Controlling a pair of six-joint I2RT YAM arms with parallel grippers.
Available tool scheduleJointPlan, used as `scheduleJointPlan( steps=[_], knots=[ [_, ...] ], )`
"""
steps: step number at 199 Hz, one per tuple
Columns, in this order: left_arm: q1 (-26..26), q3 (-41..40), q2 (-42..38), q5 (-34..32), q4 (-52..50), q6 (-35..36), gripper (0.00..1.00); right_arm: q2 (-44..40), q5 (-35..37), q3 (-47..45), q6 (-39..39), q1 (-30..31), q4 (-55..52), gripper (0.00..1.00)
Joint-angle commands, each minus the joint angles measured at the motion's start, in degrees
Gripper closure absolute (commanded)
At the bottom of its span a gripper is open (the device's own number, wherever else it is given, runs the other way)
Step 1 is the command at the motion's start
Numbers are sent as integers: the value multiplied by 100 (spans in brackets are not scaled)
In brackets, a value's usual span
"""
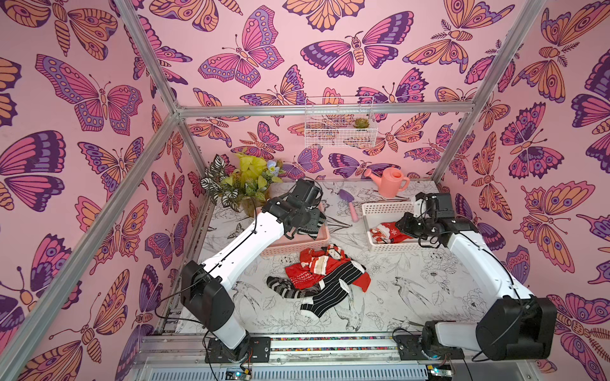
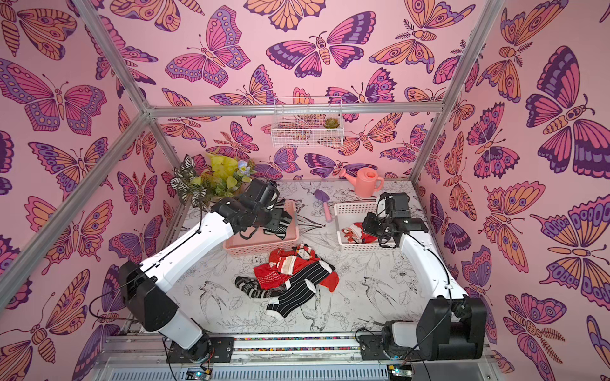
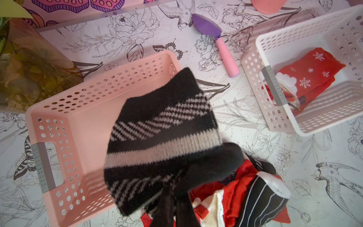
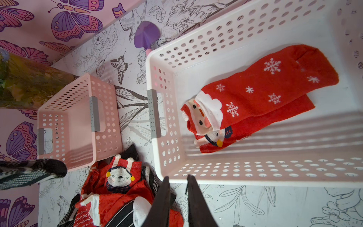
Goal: Sort the socks into the basket by color
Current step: Pick up the sock at the center of the board, then place the sock in the bin.
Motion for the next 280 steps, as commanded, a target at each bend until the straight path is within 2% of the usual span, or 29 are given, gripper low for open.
scheduleJointPlan(
  steps=[1, 96, 269, 280],
  knots=[
    [185, 106, 221, 326, 238, 39, 100, -25, -100, 142, 43, 46, 79, 80],
    [594, -179, 821, 820, 921, -150, 100, 15, -165, 97, 61, 69, 219, 80],
    [753, -460, 1527, 941, 1347, -350, 100, 142, -177, 97, 16, 75, 211, 80],
    [762, -476, 1556, 948, 1381, -369, 97, 151, -169, 106, 16, 73, 204, 80]
  ],
)
